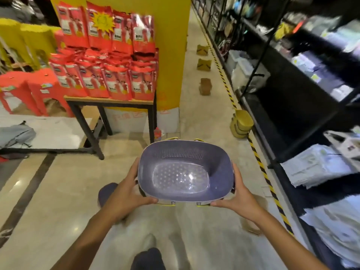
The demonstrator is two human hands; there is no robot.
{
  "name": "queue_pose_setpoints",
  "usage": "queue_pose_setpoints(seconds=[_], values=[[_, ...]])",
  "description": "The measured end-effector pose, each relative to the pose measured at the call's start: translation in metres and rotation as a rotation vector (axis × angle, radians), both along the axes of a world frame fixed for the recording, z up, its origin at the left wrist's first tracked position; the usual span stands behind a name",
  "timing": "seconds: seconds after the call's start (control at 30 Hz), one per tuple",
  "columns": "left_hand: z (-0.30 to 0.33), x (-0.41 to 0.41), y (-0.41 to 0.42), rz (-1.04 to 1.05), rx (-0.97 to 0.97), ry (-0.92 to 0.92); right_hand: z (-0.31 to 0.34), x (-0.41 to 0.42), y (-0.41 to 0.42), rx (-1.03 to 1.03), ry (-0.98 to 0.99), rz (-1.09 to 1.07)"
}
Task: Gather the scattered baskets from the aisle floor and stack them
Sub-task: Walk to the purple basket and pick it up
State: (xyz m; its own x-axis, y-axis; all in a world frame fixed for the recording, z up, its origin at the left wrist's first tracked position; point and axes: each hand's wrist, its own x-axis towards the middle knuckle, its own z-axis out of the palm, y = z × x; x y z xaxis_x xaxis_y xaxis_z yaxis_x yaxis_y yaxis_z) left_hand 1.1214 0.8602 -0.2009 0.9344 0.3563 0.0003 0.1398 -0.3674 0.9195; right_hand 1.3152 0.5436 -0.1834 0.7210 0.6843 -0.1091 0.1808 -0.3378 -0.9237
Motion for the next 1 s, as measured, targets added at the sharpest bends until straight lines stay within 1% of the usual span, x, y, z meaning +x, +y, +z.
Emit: queue_pose_setpoints(seconds=[0.13,0.33,0.53,0.63,0.73,0.8,0.93,1.0], values=[[0.008,0.082,0.048,-0.127,-0.009,-0.046,0.011,0.039,0.024,0.004,-0.004,-0.118],[0.021,0.192,0.106,-0.277,0.014,-0.044,0.028,0.091,0.063,0.008,-0.04,-0.242],[0.008,0.309,0.132,-0.407,0.013,-0.027,0.014,0.165,0.075,0.009,-0.022,-0.358],[-0.004,0.378,0.132,-0.449,0.02,0.001,0.001,0.217,0.071,0.027,-0.001,-0.405],[-0.01,0.452,0.124,-0.459,0.08,0.01,-0.008,0.282,0.063,0.037,0.007,-0.435],[-0.01,0.503,0.117,-0.451,0.061,0.018,-0.011,0.331,0.058,0.059,0.013,-0.432],[0.005,0.593,0.108,-0.437,0.085,0.037,-0.01,0.431,0.052,0.065,0.043,-0.418],[0.014,0.634,0.106,-0.467,0.115,0.037,-0.008,0.48,0.049,0.061,0.048,-0.411]])
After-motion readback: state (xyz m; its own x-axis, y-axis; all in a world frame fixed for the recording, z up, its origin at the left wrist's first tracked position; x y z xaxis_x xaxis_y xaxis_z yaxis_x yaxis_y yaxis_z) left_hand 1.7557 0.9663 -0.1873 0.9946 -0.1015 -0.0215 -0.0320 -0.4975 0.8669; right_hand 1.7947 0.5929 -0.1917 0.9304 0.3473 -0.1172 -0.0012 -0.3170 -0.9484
